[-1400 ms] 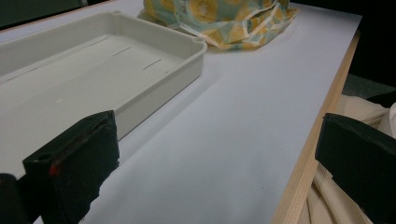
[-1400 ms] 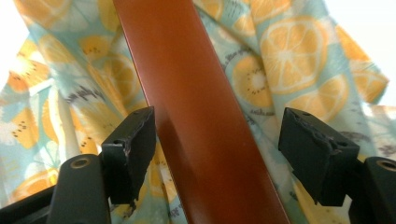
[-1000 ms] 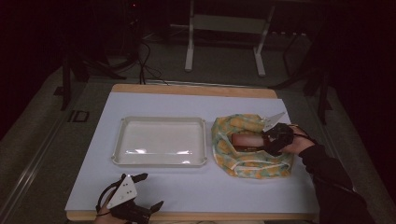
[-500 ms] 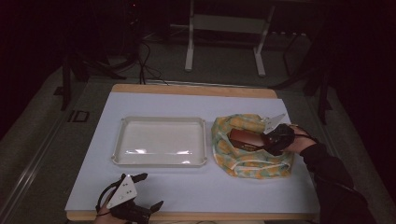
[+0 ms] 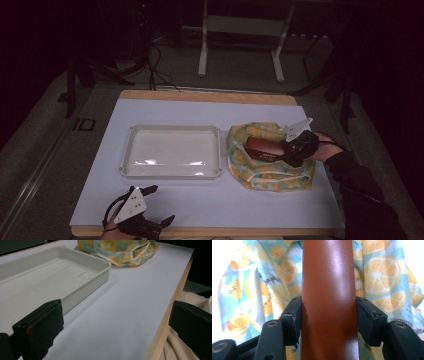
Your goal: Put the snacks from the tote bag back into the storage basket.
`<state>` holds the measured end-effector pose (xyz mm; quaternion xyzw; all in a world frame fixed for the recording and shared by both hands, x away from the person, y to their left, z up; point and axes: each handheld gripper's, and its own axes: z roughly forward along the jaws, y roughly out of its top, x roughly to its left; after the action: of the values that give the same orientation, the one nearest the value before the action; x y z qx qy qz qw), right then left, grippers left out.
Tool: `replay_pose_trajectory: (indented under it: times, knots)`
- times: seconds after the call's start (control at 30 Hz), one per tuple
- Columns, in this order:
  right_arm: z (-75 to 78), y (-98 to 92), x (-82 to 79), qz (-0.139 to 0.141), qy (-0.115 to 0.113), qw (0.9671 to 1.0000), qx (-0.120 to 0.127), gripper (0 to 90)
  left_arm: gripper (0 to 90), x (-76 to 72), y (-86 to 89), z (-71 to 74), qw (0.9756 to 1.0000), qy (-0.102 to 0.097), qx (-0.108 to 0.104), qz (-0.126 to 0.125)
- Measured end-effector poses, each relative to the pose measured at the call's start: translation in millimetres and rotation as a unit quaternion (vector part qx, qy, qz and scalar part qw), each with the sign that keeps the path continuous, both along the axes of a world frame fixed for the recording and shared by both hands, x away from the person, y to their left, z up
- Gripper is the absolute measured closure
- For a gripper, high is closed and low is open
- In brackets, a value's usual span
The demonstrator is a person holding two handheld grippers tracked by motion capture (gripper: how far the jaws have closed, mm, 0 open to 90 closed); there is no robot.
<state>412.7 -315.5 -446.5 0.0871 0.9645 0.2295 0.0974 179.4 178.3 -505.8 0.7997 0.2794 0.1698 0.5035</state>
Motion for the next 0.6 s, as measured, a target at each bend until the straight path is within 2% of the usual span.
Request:
replay_pose_trajectory:
  times: [0.6]
  knots:
    - [38.0,-1.2,-8.0,0.013,-0.036,0.9992,0.011,42.8,0.0,0.3,-0.8,-0.3,1.0,0.001,0.002,-0.003]
